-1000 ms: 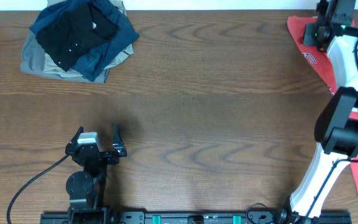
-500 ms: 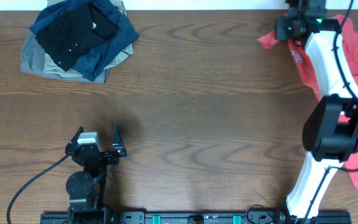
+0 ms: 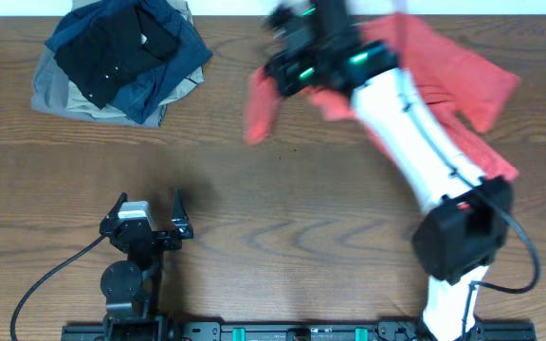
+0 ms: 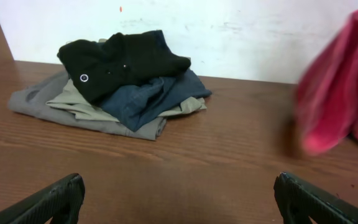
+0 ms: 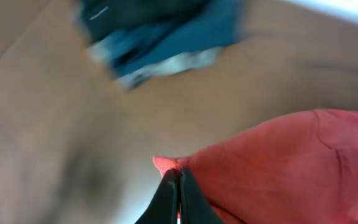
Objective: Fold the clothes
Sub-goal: 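Drag the red T-shirt left to the table center, then release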
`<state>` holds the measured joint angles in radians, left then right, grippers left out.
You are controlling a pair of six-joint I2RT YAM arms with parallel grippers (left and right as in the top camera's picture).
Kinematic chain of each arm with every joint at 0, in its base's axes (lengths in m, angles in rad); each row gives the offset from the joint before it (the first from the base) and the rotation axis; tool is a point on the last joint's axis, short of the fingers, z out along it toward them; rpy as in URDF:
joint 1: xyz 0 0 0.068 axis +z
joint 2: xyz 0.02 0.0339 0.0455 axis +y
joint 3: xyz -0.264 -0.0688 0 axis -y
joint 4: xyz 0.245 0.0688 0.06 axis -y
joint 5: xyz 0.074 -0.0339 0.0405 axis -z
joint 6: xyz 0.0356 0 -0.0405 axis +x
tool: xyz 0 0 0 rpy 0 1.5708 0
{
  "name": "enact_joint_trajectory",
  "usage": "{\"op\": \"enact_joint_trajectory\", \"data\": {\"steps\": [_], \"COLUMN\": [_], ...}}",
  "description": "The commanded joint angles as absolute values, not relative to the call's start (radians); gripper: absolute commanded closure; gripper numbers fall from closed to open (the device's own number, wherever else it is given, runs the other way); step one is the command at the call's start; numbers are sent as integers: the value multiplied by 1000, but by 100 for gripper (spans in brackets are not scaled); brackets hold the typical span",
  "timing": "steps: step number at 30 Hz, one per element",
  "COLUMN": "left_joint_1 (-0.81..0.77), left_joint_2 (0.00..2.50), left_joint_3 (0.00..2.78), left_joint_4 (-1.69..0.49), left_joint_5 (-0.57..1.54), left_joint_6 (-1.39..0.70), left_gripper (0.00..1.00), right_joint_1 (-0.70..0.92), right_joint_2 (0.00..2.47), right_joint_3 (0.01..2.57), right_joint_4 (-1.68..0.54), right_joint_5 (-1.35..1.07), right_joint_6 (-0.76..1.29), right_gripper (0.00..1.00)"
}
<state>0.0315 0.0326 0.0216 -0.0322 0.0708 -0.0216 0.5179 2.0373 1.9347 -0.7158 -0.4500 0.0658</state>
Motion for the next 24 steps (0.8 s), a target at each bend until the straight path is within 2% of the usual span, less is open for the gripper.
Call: {"op": "enact_joint_trajectory", "data": {"steps": [1, 6, 10, 12, 14, 16, 17, 20, 22, 24], "left_joint_1": [29, 29, 29, 30, 30, 29, 29, 29, 30, 30], "left_joint_2": [30, 30, 30, 30, 30, 30, 30, 30, 30, 30], "left_joint_3": [4, 4, 4, 4, 4, 4, 4, 4, 4, 4], "left_joint_4": [-65, -65, -65, -65, -65, -65, -65, -65, -65, -65], "left_joint_5": [77, 77, 77, 77, 77, 77, 77, 77, 77, 77], "left_joint_6": [-8, -8, -8, -8, -8, -8, -8, -8, -8, -8], "left_gripper": [2, 2, 2, 2, 2, 2, 2, 2, 2, 2], "right_joint_1": [661, 809, 855, 857, 841, 816, 796, 740, 683, 632], "right_joint_2": [2072, 2078, 2072, 2069, 2065, 2060, 2056, 2036, 2011, 1987], "right_joint_3": [1935, 1935, 1935, 1935, 1936, 1936, 1936, 1936, 1936, 1936], "right_joint_4": [-755, -826, -846, -861, -878, -888, -896, -926, -963, -998], "right_joint_5": [-501, -462, -439, -390, -362, -362, -362, -362, -362, -362], "right_joint_6": [85, 101, 113, 135, 145, 145, 145, 145, 145, 145], "right_gripper": [99, 99, 98, 84, 60, 24, 13, 8, 1, 1]}}
